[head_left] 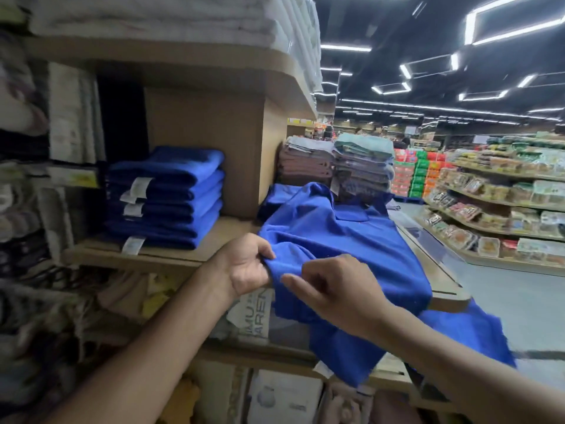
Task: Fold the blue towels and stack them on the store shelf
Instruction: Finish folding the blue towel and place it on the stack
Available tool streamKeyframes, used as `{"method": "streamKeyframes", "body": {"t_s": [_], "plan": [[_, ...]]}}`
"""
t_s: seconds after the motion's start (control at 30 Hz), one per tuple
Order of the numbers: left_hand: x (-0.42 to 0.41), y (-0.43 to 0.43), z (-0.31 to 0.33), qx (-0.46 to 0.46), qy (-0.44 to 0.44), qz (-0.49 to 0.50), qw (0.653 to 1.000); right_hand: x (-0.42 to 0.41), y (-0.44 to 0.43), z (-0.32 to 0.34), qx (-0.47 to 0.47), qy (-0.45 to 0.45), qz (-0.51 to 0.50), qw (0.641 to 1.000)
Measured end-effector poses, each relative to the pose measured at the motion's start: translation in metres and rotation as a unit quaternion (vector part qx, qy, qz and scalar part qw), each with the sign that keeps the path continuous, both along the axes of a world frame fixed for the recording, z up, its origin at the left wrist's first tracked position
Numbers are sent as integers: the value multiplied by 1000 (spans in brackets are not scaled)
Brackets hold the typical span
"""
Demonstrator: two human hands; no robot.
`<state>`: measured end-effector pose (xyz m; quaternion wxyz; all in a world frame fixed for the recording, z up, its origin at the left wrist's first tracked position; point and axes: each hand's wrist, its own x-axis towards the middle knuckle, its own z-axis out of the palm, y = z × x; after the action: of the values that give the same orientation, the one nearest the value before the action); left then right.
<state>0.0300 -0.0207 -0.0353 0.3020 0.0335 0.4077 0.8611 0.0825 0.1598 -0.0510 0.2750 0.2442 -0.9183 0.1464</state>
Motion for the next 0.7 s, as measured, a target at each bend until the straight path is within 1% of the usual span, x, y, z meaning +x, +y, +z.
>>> {"method": "streamKeyframes", "body": {"t_s": [0.1, 0.23, 0.33, 0.47, 0.53, 0.57, 0.6, 0.63, 0.67, 0.7], "plan": [[2, 9, 0, 51, -25, 41, 998, 15, -15, -21, 74, -2, -106, 992], [6, 18, 2, 89, -54, 76, 992, 5, -25, -30, 88, 37, -171, 981], [9, 20, 3, 115, -63, 93, 987, 1, -25, -27, 101, 47, -190, 975], [20, 16, 4, 104, -44, 104, 988, 6, -16, -26, 79, 50, -159, 983], [23, 11, 2, 59, 1, 104, 993, 17, -6, -19, 51, 60, -135, 988], [23, 8, 1, 11, 38, 116, 992, 22, 1, -11, 25, 61, -114, 991], [21, 4, 0, -56, 78, 144, 985, 25, 9, -3, -4, 55, -87, 995], [19, 2, 0, -132, 122, 177, 968, 27, 18, 7, -30, 43, -58, 997], [16, 0, 0, -212, 170, 200, 941, 26, 28, 15, -58, 31, -34, 997], [12, -1, 2, -289, 223, 215, 906, 22, 37, 22, -93, 14, -13, 996]]}}
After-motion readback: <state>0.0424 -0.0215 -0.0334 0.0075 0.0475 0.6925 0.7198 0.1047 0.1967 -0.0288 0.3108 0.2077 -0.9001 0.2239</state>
